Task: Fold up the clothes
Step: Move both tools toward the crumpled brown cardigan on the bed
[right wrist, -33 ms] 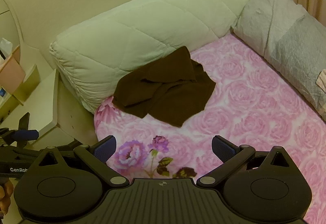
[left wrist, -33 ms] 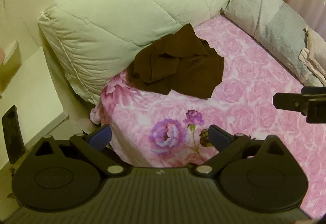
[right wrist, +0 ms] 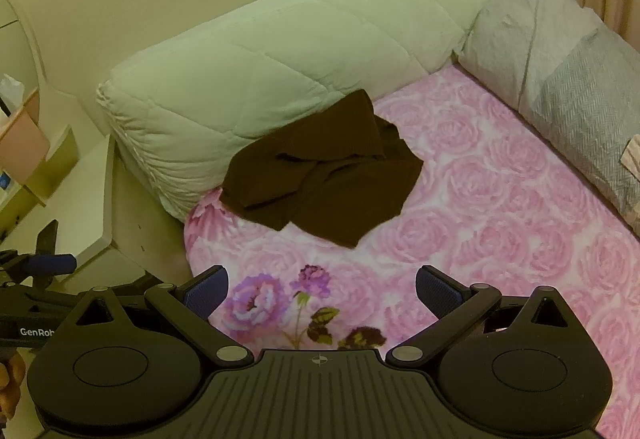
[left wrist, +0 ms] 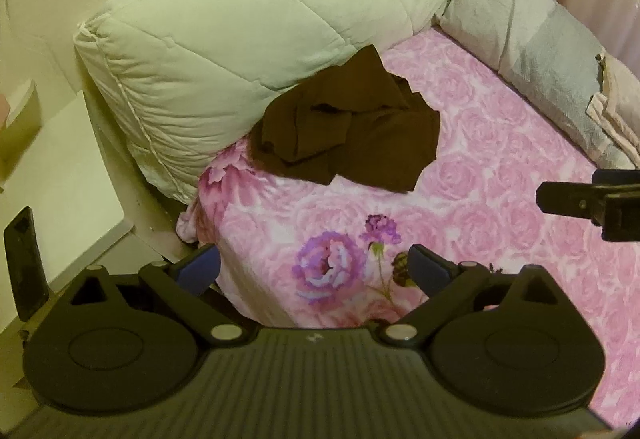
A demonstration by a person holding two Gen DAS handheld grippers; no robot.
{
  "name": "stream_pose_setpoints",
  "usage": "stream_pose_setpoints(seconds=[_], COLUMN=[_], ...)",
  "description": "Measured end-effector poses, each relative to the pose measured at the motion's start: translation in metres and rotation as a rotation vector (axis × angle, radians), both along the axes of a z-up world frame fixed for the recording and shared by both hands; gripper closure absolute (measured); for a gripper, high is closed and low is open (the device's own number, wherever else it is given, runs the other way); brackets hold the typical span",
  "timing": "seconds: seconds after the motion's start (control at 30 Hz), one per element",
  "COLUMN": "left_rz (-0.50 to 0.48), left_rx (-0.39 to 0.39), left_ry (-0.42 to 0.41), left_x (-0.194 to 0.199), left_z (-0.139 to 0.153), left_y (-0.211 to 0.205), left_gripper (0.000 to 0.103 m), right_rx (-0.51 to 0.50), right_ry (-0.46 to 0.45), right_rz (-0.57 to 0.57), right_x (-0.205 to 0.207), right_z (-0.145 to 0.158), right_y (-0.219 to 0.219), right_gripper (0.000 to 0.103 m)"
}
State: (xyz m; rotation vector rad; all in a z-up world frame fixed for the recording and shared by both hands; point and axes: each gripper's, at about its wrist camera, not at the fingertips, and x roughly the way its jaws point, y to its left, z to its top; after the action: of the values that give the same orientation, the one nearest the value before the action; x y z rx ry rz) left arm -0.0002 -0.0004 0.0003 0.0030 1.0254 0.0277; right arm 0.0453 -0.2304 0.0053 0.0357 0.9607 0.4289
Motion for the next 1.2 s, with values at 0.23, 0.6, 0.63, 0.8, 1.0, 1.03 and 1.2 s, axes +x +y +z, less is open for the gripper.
stream_pose_setpoints(seconds=[0.23, 0.6, 0.63, 0.8, 1.0, 1.03, 1.2], left_rz=[-0.010, -0.017, -0.019, -0.029, -0.032, -0.032, -0.042], left_rx=[0.035, 0.038, 0.039, 0.047, 0.059, 0.062, 0.077], left_ry=[0.009, 0.037, 0.040, 0.040, 0.045, 0.048, 0.075], left_x=[-0.001, 0.002, 0.001, 0.000, 0.000, -0.001, -0.005], left_z=[-0.003, -0.010, -0.010, -0.010, -0.009, -0.009, -0.016], left_y=[-0.003, -0.012, -0.014, -0.020, -0.027, -0.029, -0.027], left_gripper=[0.005, 0.005, 0.005, 0.005, 0.005, 0.005, 0.005], right_rx=[0.013, 0.006, 0.007, 0.004, 0.011, 0.013, 0.025], right_ry=[-0.006, 0.012, 0.012, 0.011, 0.013, 0.016, 0.031], right_rz=[0.002, 0.001, 0.001, -0.003, -0.005, -0.004, 0.005], right_x=[0.001, -0.001, -0.003, -0.002, -0.004, -0.004, -0.006], right_z=[-0.001, -0.013, -0.014, -0.013, -0.012, -0.013, -0.017], right_y=[-0.002, -0.015, -0.017, -0.022, -0.029, -0.029, -0.036], right_gripper=[0.001, 0.001, 0.001, 0.001, 0.001, 0.001, 0.001])
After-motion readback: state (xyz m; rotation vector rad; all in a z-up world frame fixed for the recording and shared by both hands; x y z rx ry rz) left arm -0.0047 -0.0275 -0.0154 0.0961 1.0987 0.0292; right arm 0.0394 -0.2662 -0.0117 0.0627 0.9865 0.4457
